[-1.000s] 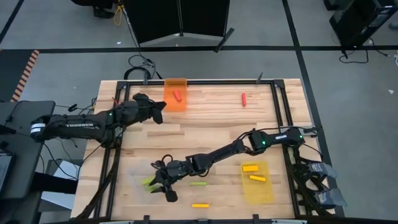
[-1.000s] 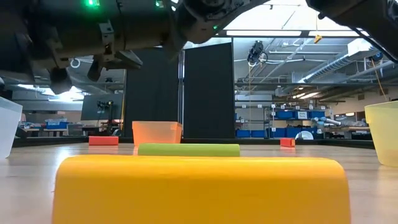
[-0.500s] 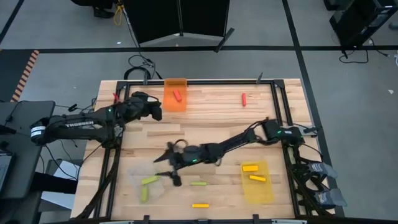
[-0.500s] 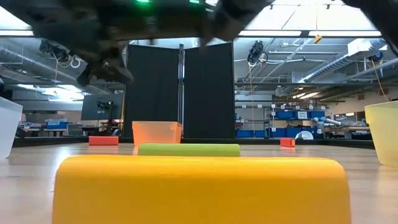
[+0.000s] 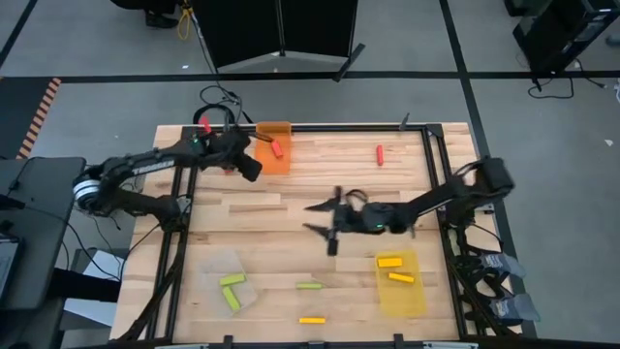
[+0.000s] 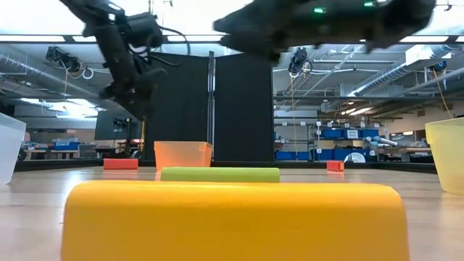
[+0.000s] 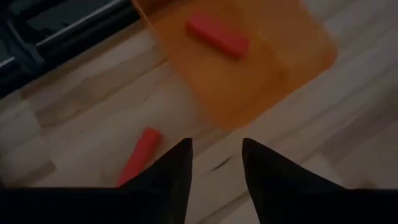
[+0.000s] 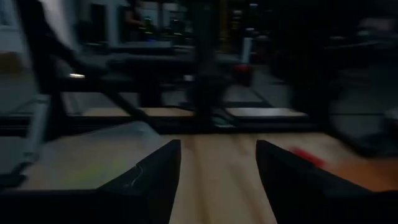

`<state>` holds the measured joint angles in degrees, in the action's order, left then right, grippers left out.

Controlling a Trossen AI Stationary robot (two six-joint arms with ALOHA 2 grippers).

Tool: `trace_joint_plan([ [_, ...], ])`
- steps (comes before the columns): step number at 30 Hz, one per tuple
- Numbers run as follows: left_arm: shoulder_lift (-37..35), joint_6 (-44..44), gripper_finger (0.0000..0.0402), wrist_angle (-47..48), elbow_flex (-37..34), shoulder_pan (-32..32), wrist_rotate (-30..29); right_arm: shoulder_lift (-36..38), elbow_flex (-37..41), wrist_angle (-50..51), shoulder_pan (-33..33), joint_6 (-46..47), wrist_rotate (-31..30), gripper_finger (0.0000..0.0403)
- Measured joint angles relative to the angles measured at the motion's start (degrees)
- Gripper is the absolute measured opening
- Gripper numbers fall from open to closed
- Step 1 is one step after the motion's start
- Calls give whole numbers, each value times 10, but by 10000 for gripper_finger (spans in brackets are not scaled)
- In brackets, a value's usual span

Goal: Sort blocks
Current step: Put the left red block into the orange bin

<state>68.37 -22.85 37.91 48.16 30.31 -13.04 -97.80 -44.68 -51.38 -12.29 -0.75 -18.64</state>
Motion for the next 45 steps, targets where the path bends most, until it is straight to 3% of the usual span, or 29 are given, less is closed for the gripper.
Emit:
trace_joint_plan([
  [9,140,119,157,125,120,51,44,183,168,-5,-33,-10,-126,220],
  [16,178,156,157,151,118,83,42,260,226,-5,-72,-10,-189,221],
  [26,178,179,172,144,85,120,24,270,238,-2,-80,-10,-209,220],
  [33,178,197,194,106,42,139,25,270,238,0,-80,-10,-209,219],
  [45,179,221,196,30,-23,161,48,270,238,0,-80,-2,-210,217],
])
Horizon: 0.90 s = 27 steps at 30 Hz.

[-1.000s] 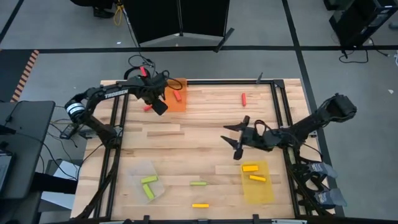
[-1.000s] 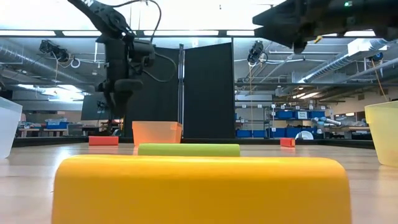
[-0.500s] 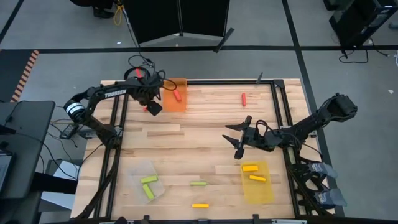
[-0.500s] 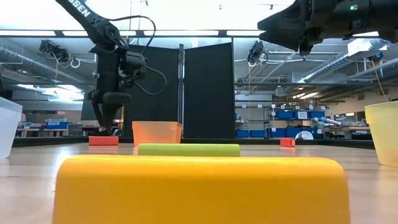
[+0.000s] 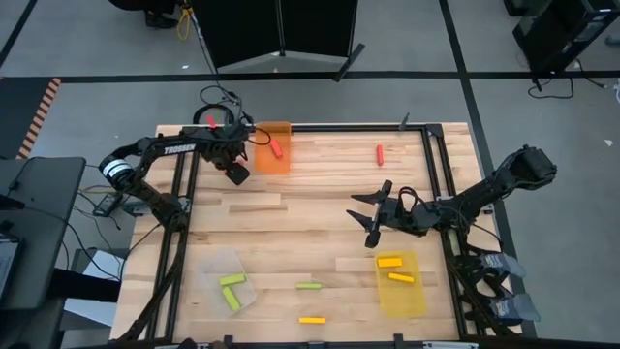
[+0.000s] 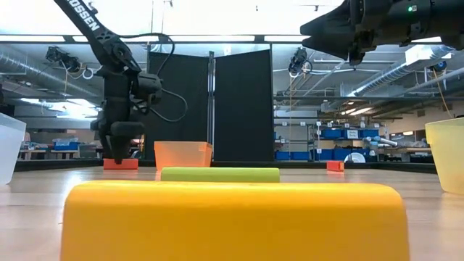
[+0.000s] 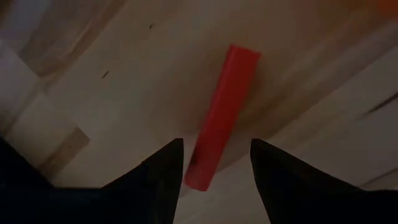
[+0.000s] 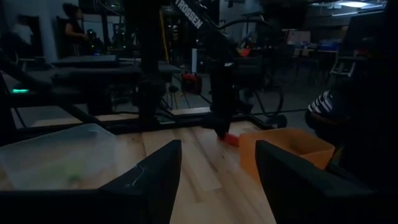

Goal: Sort blocks
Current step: Put the left red block into the orange bin

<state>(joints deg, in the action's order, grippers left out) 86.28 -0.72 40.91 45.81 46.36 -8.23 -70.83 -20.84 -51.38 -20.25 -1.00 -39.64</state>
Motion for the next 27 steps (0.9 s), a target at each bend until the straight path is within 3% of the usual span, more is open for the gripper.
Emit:
trace_joint_plan([
  [6,0,5,173,-30,-30,6,5,0,0,0,0,8,0,217],
  [14,-2,5,60,-54,-51,5,15,0,0,-4,0,8,-15,215],
  [20,-24,4,62,-32,-51,5,2,0,0,-8,0,8,-15,215],
  [27,-116,-29,62,-28,-7,-4,2,0,0,-18,1,-3,-29,215],
])
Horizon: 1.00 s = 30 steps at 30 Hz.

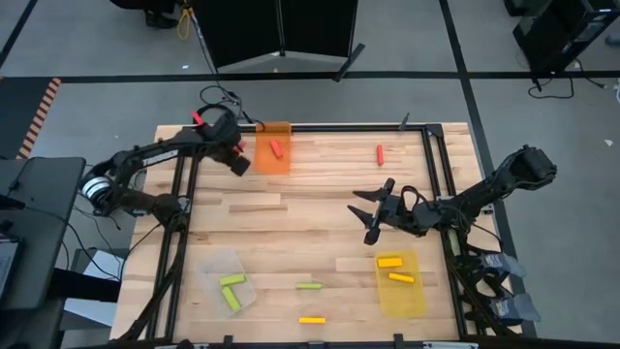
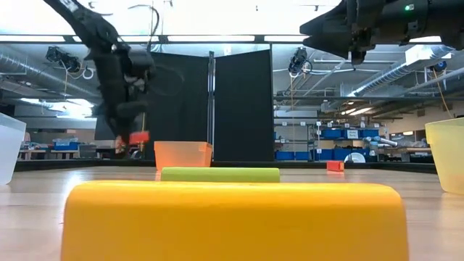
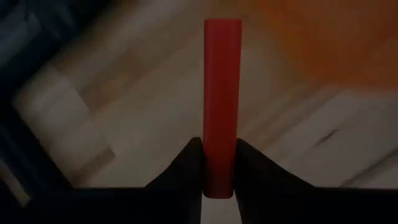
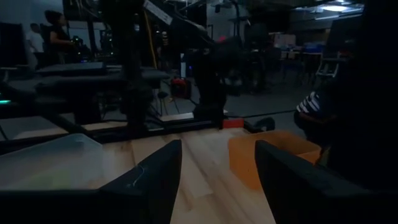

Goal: Sort blocks
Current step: Put the left red block into the orange bin, then put the red block into the orange bin

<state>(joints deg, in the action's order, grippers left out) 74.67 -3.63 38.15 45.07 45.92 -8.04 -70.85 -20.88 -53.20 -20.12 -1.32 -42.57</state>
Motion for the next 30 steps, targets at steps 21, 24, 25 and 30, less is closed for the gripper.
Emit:
trace_joint_plan([
  [21,104,-105,63,-297,12,-96,58,0,-1,-12,19,3,0,215],
  [24,109,-105,110,-294,12,-99,58,0,-1,-12,19,3,1,215],
  [25,109,-105,135,-298,12,-101,58,0,-1,-12,19,3,1,215],
  [30,104,-95,249,-322,15,-110,69,0,-1,-9,19,15,2,215],
])
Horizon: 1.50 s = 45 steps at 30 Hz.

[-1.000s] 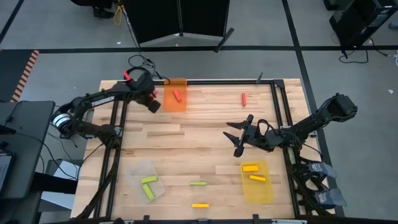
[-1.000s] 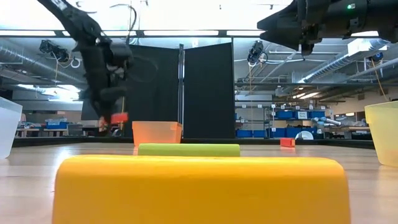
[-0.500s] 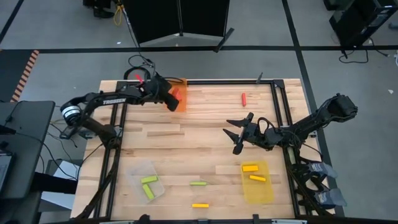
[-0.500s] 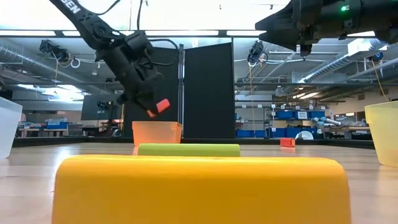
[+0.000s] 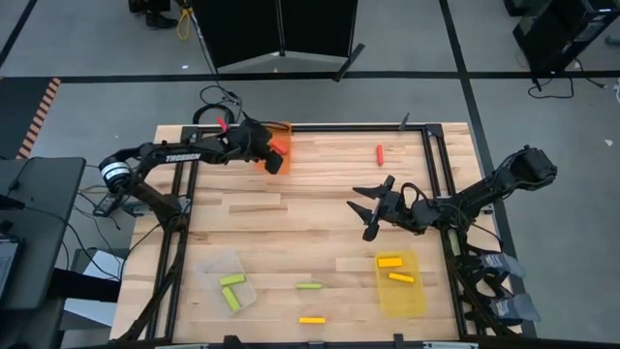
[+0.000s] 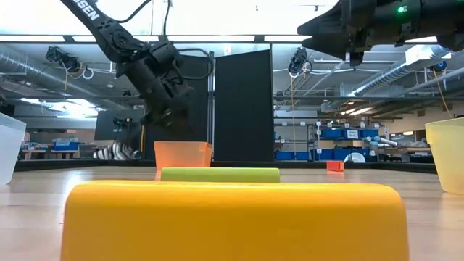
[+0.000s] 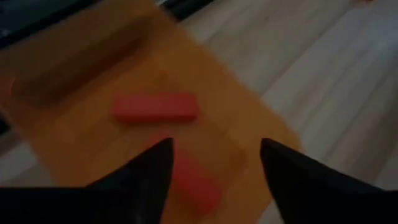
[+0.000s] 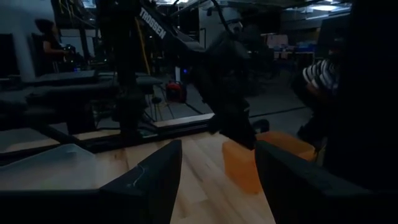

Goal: Sort blocks
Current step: Put the red block into the orange bin

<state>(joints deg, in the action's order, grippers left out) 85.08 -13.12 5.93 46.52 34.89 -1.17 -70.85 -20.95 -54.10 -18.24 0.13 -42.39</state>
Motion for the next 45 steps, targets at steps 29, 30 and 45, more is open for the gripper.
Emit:
trace_joint_plan([
  [29,-104,9,208,-114,27,-465,-173,0,-167,656,252,329,146,215],
  [30,-104,8,208,-122,27,-481,-183,0,-167,667,273,331,155,215],
  [45,-43,-39,207,-150,26,-611,-300,-4,-167,779,507,329,229,216],
])
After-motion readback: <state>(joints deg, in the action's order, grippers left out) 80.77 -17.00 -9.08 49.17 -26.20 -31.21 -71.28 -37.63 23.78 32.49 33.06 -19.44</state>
